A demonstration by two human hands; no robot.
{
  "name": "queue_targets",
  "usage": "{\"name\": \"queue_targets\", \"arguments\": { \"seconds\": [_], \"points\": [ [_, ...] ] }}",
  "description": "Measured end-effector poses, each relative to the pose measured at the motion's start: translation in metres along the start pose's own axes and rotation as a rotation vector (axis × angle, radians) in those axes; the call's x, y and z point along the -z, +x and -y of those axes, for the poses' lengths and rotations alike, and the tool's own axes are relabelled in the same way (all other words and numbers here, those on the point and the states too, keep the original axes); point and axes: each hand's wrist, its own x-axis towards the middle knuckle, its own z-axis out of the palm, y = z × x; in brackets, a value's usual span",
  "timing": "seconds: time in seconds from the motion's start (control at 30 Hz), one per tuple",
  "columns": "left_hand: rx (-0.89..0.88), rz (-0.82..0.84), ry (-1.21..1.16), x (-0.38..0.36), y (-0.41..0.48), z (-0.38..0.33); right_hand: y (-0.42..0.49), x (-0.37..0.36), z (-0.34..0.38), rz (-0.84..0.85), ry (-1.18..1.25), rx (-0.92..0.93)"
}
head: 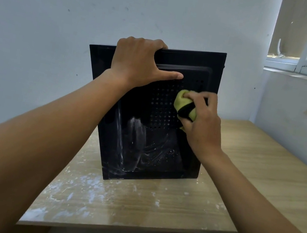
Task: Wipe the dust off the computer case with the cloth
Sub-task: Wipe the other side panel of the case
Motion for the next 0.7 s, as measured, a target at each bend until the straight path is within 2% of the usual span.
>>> {"name": "queue_targets", "arguments": {
  "seconds": [0.1,0.23,0.7],
  "points": [
    [-0.001,0.000,-0.011,0.001,0.000,0.000,0.007,0.000,0.002,-0.020,0.014,0.005],
    [0.004,0.009,-0.017,0.002,0.000,-0.001,-0.005,0.000,-0.003,0.034,-0.037,0.061],
    [0.003,0.015,-0.021,0.000,0.000,0.001,-0.111,-0.023,-0.044,0.397,-0.208,0.021]
  ]
}}
